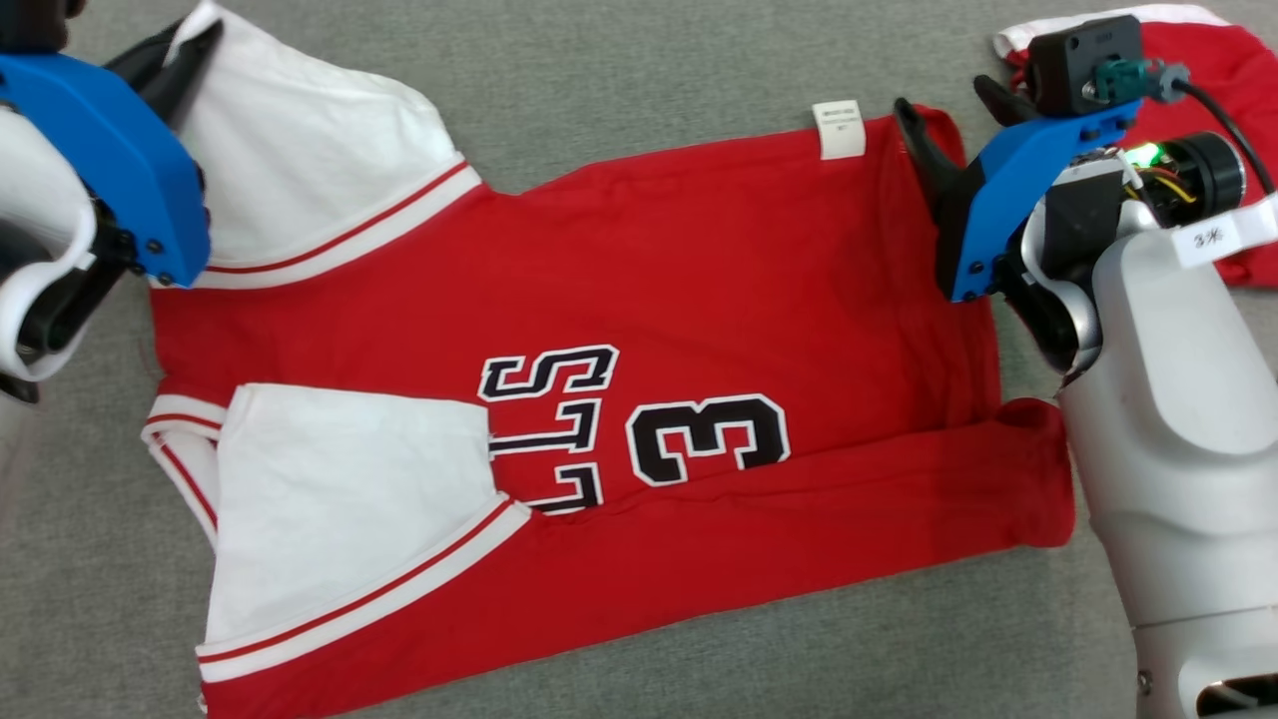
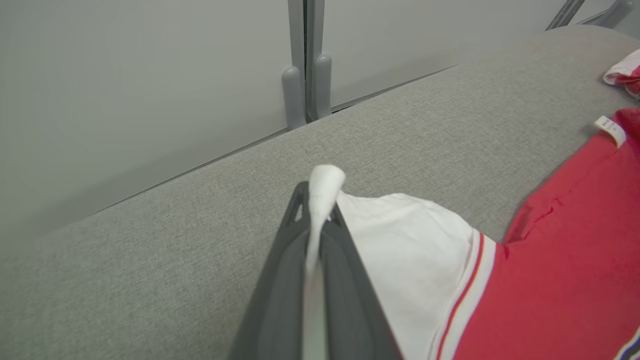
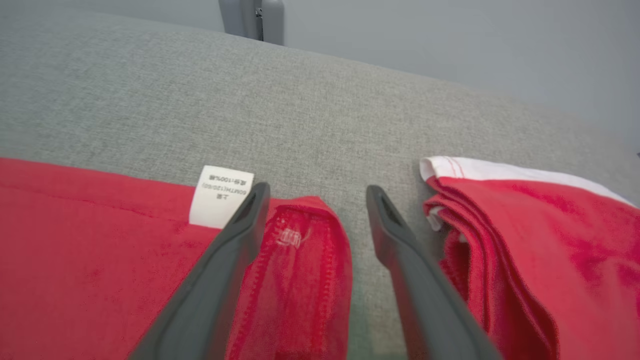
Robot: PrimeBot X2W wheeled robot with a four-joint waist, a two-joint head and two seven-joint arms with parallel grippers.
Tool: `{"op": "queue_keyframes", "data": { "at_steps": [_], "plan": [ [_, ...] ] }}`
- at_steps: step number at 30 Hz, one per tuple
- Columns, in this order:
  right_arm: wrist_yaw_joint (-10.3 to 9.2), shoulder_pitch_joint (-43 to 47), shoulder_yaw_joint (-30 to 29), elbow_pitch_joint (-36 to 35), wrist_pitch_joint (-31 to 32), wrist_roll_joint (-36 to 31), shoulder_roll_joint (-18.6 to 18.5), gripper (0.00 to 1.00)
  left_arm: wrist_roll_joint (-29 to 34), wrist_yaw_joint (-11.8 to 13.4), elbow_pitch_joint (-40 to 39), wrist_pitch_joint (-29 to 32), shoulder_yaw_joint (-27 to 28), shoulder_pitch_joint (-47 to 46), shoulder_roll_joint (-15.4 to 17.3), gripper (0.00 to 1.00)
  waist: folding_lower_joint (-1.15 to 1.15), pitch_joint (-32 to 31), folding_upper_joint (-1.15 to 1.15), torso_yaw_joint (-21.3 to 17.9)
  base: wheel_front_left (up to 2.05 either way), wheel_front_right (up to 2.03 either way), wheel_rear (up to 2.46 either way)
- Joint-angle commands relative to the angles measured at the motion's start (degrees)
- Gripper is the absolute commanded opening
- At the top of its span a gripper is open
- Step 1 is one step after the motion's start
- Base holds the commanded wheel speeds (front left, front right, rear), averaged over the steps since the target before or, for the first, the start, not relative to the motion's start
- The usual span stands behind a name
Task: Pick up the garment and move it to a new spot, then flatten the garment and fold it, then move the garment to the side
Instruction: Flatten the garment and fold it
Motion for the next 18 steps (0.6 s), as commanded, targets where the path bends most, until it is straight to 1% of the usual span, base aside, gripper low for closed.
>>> {"op": "queue_keyframes", "data": {
  "at_steps": [1,4,5,6,7,9,10,11,18],
  "plan": [
    [0.00,-1.65,-0.24,2.20,0.76,-0.59,-0.79,1.00,-0.50,-0.10,-0.51,-0.81,-0.89,-1.17,-0.37,0.00,0.00,0.60,0.00,1.18,0.00,0.00,0.00],
    [0.00,-3.13,-0.86,5.92,1.47,-0.18,-0.68,1.00,-1.36,-0.09,-0.76,-1.97,-2.56,-1.54,-0.70,0.00,0.00,0.65,0.00,2.09,0.00,0.00,0.00],
    [0.00,-3.48,-1.07,6.92,1.57,0.05,-0.72,0.98,-1.67,-0.09,-0.71,-2.25,-3.03,-1.68,-0.71,0.00,0.00,0.65,0.00,2.27,0.00,0.00,0.00],
    [0.00,-3.78,-1.17,7.93,1.70,0.30,-0.72,0.64,-1.88,-0.09,-0.60,-2.67,-3.42,-1.85,-0.73,0.00,0.00,0.64,0.00,2.42,0.00,0.00,0.00],
    [0.00,-4.06,-1.32,8.79,1.71,0.59,-0.69,0.45,-2.08,-0.09,-0.48,-2.94,-3.76,-2.05,-0.69,0.00,0.00,0.62,0.00,2.54,0.00,0.00,0.00],
    [0.00,-4.43,-1.53,10.18,1.53,1.42,-0.60,0.27,-2.42,-0.10,-0.16,-3.64,-4.48,-2.45,-0.47,0.00,0.00,0.52,0.00,2.73,0.00,0.00,0.00],
    [0.00,-4.55,-1.53,10.81,1.30,1.61,-0.64,0.07,-2.68,-0.10,-0.02,-3.91,-4.70,-2.53,-0.40,0.00,0.00,0.42,0.00,2.79,0.00,0.00,0.00],
    [0.00,-4.71,-1.53,11.17,0.68,1.88,-0.70,0.00,-2.76,-0.10,0.14,-4.25,-4.95,-2.54,-0.34,0.00,0.00,0.29,0.00,2.84,0.00,0.00,0.00],
    [0.00,-4.95,-1.18,12.71,-5.24,3.43,-0.86,0.00,-4.59,-0.10,0.60,-7.79,-6.28,-1.59,0.06,0.00,0.00,-2.17,0.00,3.12,0.00,0.00,0.00]
  ]
}}
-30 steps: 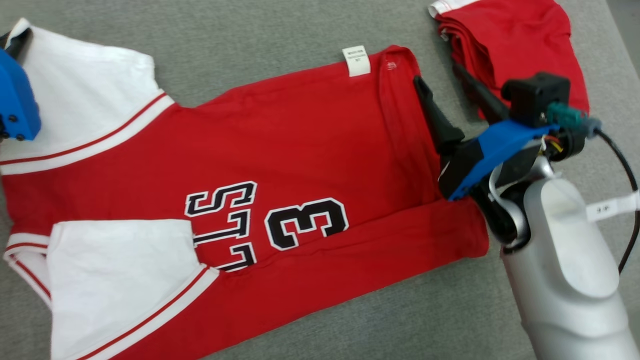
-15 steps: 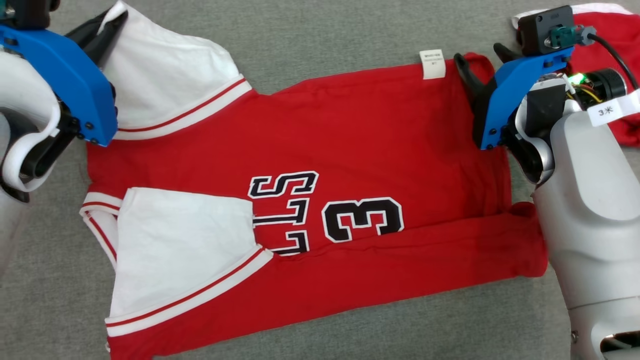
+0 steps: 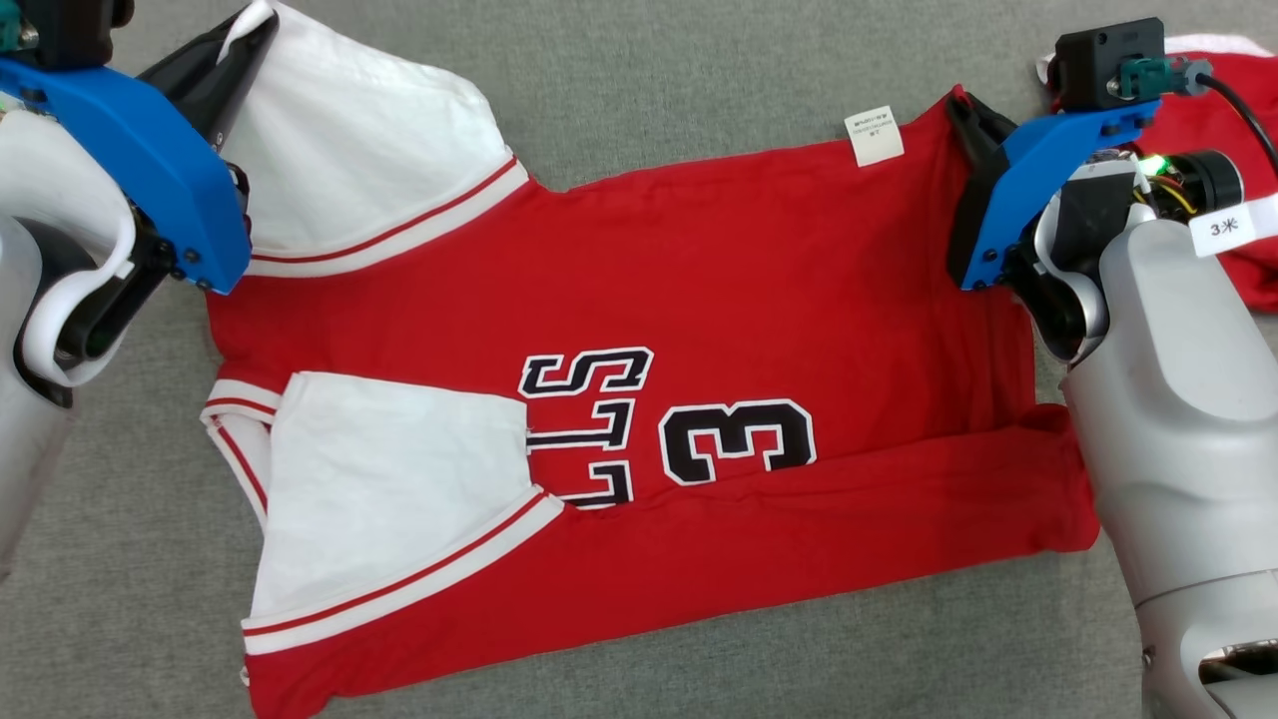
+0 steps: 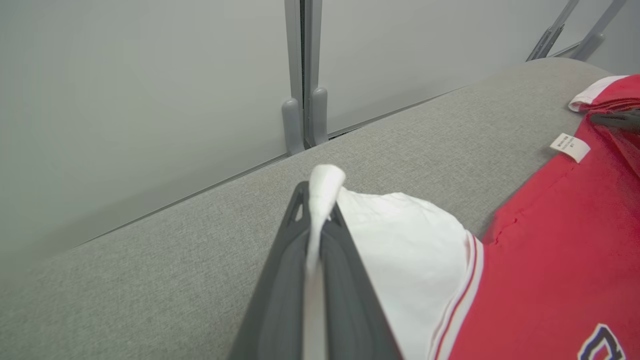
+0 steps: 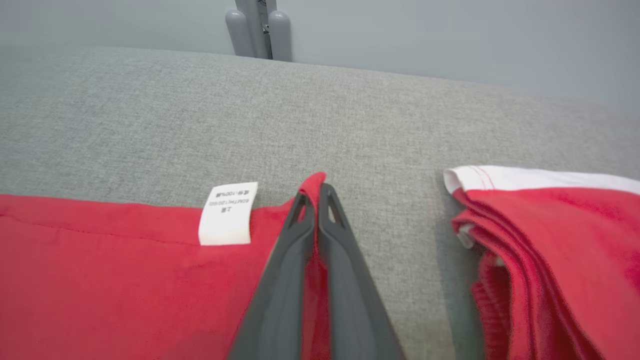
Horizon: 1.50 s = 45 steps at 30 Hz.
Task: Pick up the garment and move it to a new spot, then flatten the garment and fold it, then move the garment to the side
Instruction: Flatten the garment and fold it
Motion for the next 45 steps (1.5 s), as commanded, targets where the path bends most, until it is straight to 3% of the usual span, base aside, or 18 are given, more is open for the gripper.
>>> {"op": "queue_keyframes", "data": {
  "at_steps": [1,9,18,23,29,30,32,33,34,35,41,45],
  "plan": [
    [0.00,0.07,0.43,0.31,-1.73,0.73,-0.34,0.00,-0.99,-0.09,-0.36,-1.50,-0.16,0.95,0.11,0.00,0.00,-1.11,0.00,-0.02,0.00,0.00,0.00],
    [0.00,7.55,3.46,-3.46,-8.96,4.98,-2.64,0.00,-4.36,0.27,-5.31,-8.18,0.65,9.35,1.33,0.00,0.00,-6.50,0.00,1.26,0.00,0.00,0.00],
    [0.00,24.52,-0.40,-14.00,-11.86,9.15,-5.62,0.00,-6.42,6.08,-16.01,-16.64,0.68,28.48,3.57,0.00,0.00,-13.87,0.00,2.71,0.00,0.00,0.00],
    [0.00,32.83,-3.45,-20.13,-11.19,9.17,-4.01,0.00,-8.31,8.24,-17.38,-21.08,0.17,37.21,2.40,0.00,0.00,-16.10,0.00,3.24,0.00,0.00,0.00],
    [0.00,38.91,-5.66,-24.44,-10.09,8.08,-1.88,0.00,-8.52,8.63,-14.74,-25.18,-0.72,42.19,0.42,0.00,0.00,-17.38,0.00,3.62,0.00,0.00,0.00],
    [0.00,39.54,-6.02,-24.72,-10.20,7.70,-1.65,0.03,-8.65,8.58,-14.10,-25.87,-0.74,42.73,0.06,0.00,0.00,-17.58,0.00,3.65,0.00,0.00,0.00],
    [0.00,40.74,-6.66,-25.19,-10.63,6.79,-1.12,0.36,-8.87,8.27,-12.80,-27.50,-0.83,43.67,-0.94,0.00,0.00,-17.96,0.00,3.70,0.00,0.00,0.00],
    [0.00,41.38,-7.17,-25.35,-10.94,6.41,-0.73,0.50,-9.16,8.06,-12.24,-28.43,-0.65,44.24,-1.63,0.28,0.00,-18.18,0.00,3.72,0.00,0.00,0.00],
    [0.00,41.94,-7.59,-25.58,-11.15,6.10,-0.33,0.90,-9.51,7.93,-11.59,-29.30,-0.28,44.88,-2.20,0.56,0.00,-18.38,0.00,3.74,0.00,0.00,0.00],
    [0.00,42.53,-7.96,-25.88,-11.60,5.90,0.02,1.00,-9.89,7.95,-11.06,-30.09,0.21,45.56,-2.68,1.00,0.00,-18.58,0.00,3.75,0.00,0.00,0.00],
    [0.00,46.95,-11.07,-27.90,-13.97,4.69,2.04,1.00,-9.59,9.21,-9.39,-32.55,4.70,49.69,-5.99,1.00,0.00,-19.61,0.00,4.15,0.00,0.00,0.00],
    [0.00,49.05,-13.21,-29.19,-14.50,4.25,2.95,1.00,-6.11,11.45,-11.10,-32.74,11.43,51.67,-9.32,1.00,0.00,-20.14,0.00,4.74,0.00,0.00,0.00]
  ]
}}
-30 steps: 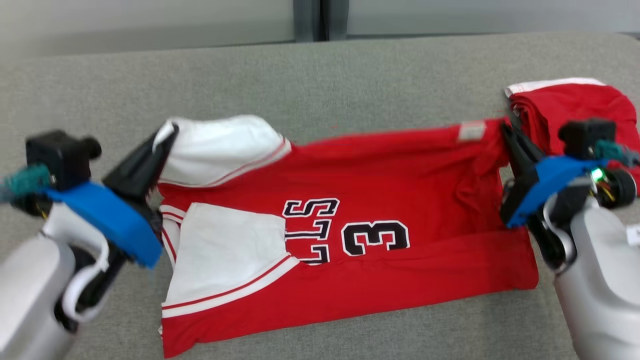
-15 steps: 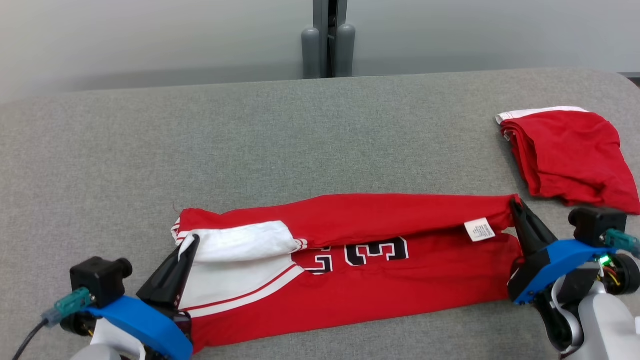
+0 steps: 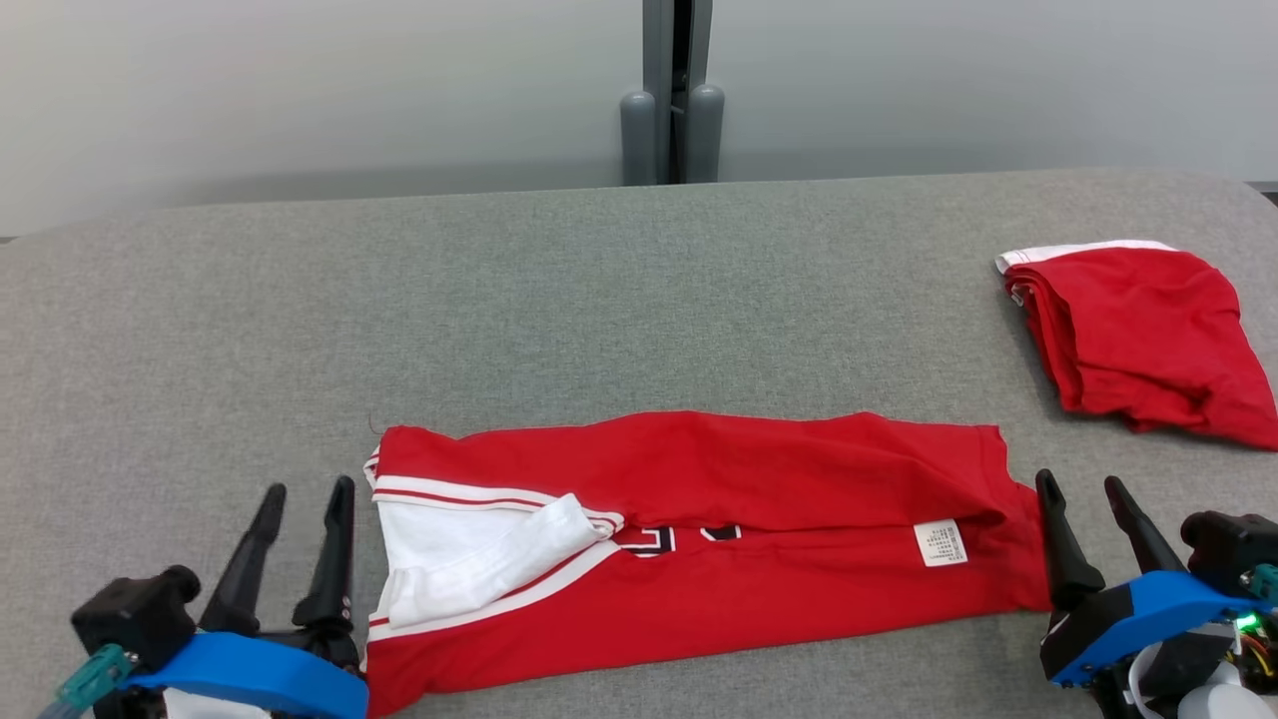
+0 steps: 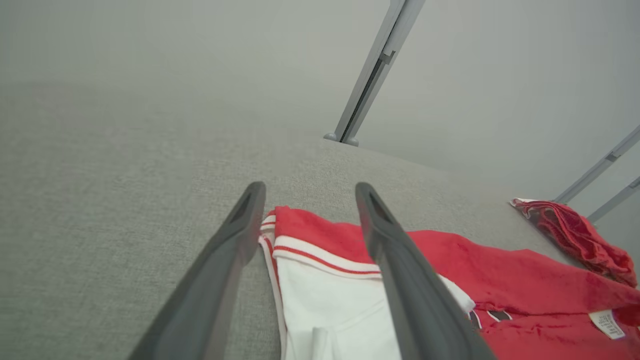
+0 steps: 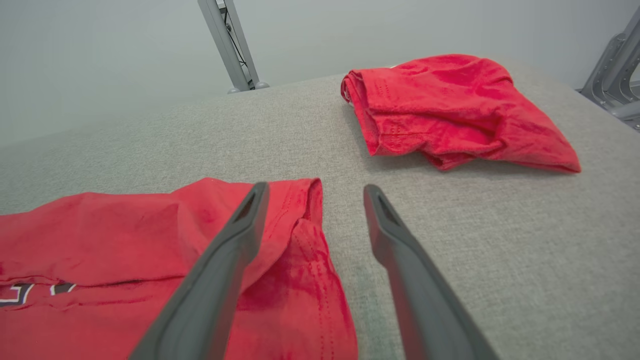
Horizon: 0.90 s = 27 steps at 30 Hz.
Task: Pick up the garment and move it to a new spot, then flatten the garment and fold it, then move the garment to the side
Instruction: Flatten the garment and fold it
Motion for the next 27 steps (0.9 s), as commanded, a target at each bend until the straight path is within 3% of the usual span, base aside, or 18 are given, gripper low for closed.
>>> {"op": "queue_keyframes", "data": {
  "at_steps": [1,11,20,26,27],
  "plan": [
    [0.00,1.10,-0.44,-0.54,-0.17,-0.54,0.23,1.00,1.64,0.53,-0.67,-0.21,1.74,0.92,-1.04,1.00,0.00,-0.13,0.00,0.17,0.00,0.00,0.00],
    [0.00,-0.37,0.64,1.44,-0.01,-5.63,0.89,1.00,10.13,1.62,-1.58,-0.24,9.43,3.49,-5.98,1.00,0.00,-0.50,0.00,1.55,0.00,0.00,0.00],
    [0.00,-2.87,-1.71,10.89,-0.35,-11.83,0.99,1.00,12.10,0.67,-0.82,-0.25,10.94,3.67,-7.69,1.00,0.00,0.45,0.00,3.35,0.00,0.00,0.00],
    [0.00,-6.08,-0.71,18.27,0.65,-11.75,1.17,1.00,12.80,0.18,-0.46,-0.25,11.37,2.85,-8.27,1.00,0.00,1.10,0.00,3.79,0.00,0.00,0.00],
    [0.01,-6.49,-0.30,19.41,0.78,-11.29,1.21,0.73,13.04,0.05,-0.41,-0.25,11.30,2.73,-8.31,1.00,0.00,1.16,0.00,3.80,0.00,0.00,0.00]
  ]
}}
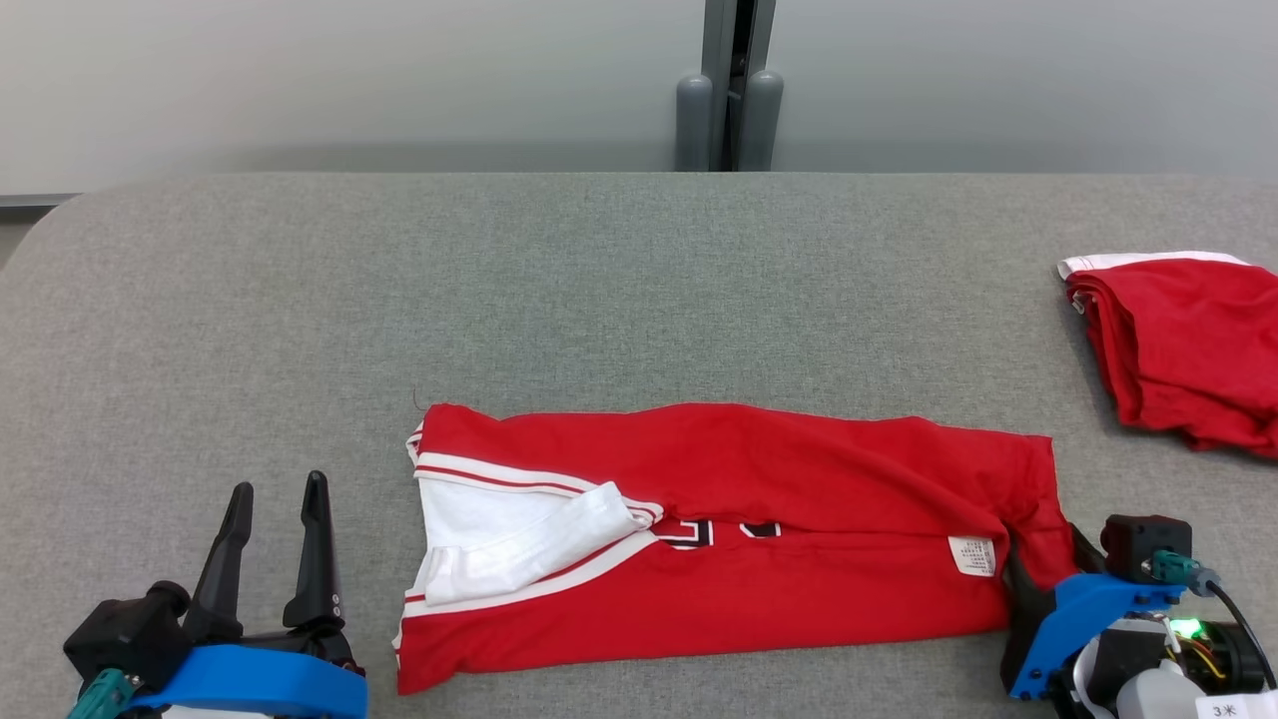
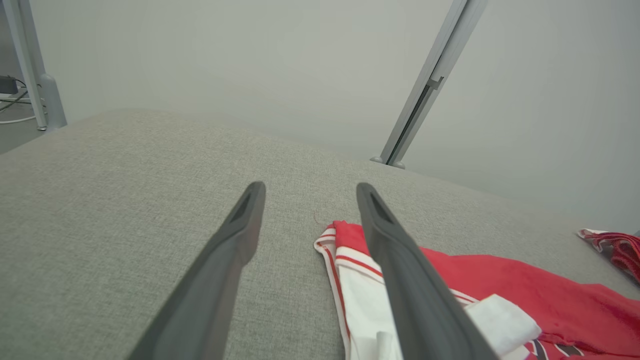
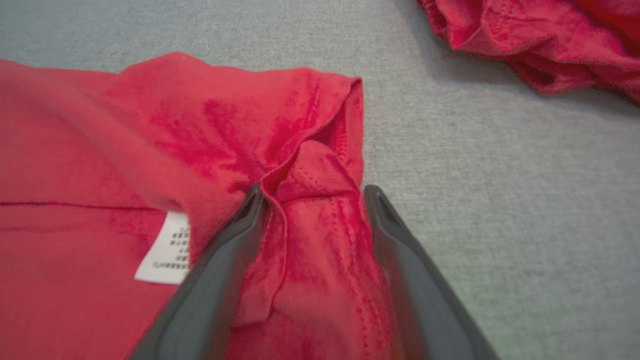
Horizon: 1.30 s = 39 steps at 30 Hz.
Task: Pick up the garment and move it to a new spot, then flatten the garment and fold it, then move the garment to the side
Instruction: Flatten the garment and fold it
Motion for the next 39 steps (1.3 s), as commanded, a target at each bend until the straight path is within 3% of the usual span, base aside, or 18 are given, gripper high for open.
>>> {"op": "queue_keyframes", "data": {
  "at_steps": [1,3,4,13,19,24,29,33,39],
  "plan": [
    [0.02,-0.43,0.92,1.98,0.38,0.73,0.30,0.44,0.65,-0.27,0.10,-0.24,-0.12,-0.88,-0.03,1.00,0.00,0.10,0.00,-0.02,0.00,0.00,0.00],
    [0.02,-1.17,1.75,3.40,-0.11,1.71,0.34,0.08,1.34,-0.48,0.11,-0.24,-0.50,-1.10,0.02,1.00,0.00,0.16,0.00,-0.15,0.00,0.00,0.00],
    [0.02,-1.53,2.06,3.94,-0.39,2.18,0.36,0.00,1.52,-0.44,0.14,-0.24,-0.62,-1.19,-0.09,1.00,0.00,0.16,0.00,-0.27,0.00,0.00,0.00],
    [-0.02,-4.83,2.05,2.37,-2.40,5.97,-2.37,0.00,2.68,-0.18,-0.03,-0.24,-0.92,-1.16,-0.43,1.00,0.00,-0.15,0.00,-2.74,0.00,0.00,0.00],
    [0.00,-1.64,-0.30,-5.82,-0.18,7.68,-6.89,0.00,3.19,-0.35,0.57,-0.24,-1.64,-1.34,-1.13,1.00,0.00,-0.47,0.00,-4.51,0.00,0.00,0.00],
    [0.01,1.05,-0.96,-13.78,2.86,10.25,-6.28,0.00,3.55,-0.55,1.30,-0.25,-2.30,-1.61,-1.58,1.00,0.00,-0.71,0.00,-5.48,0.00,0.00,0.00],
    [0.02,2.73,4.03,-21.08,5.94,14.71,-3.21,0.00,3.83,-0.75,1.90,-0.11,-2.92,-2.42,-1.82,1.00,0.00,-1.12,0.00,-5.20,0.00,0.00,0.00],
    [0.02,3.65,12.42,-25.27,7.62,19.39,-0.69,0.00,3.89,-0.62,2.05,0.24,-3.36,-2.41,-1.62,1.00,0.00,-1.53,0.00,-3.95,0.00,0.00,0.00],
    [0.02,-0.19,24.98,-23.56,6.30,26.16,0.26,0.00,3.99,-0.27,1.55,0.88,-3.89,-2.87,-1.56,1.00,0.00,-1.96,0.00,-1.16,0.00,0.00,0.00]
  ]
}}
